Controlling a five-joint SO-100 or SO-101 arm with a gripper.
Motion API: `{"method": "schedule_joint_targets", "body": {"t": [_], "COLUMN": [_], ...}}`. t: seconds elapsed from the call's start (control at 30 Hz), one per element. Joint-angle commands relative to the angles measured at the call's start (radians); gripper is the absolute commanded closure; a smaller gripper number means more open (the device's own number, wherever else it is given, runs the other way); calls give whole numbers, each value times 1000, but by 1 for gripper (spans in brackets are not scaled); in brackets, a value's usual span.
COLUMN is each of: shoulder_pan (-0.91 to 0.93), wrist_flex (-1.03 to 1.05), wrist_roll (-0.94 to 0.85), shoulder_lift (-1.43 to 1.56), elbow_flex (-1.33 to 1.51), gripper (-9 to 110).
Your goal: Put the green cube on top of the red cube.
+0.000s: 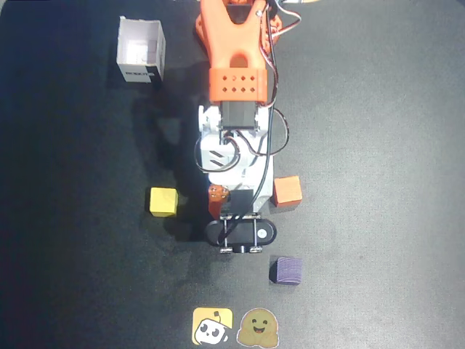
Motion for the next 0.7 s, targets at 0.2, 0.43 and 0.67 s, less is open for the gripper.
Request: {"method": "schedule_joint_targets", "body": {"t": [0.2,0.43,0.67], "shoulder_pan": [-8,-5,-5], "wrist_flex": [-64,-64,-66], "wrist_roll": [-3,-3,8], "shoulder_lift": [58,67,71], "elbow_flex": [41,60,69], "gripper": [88,88,86]}}
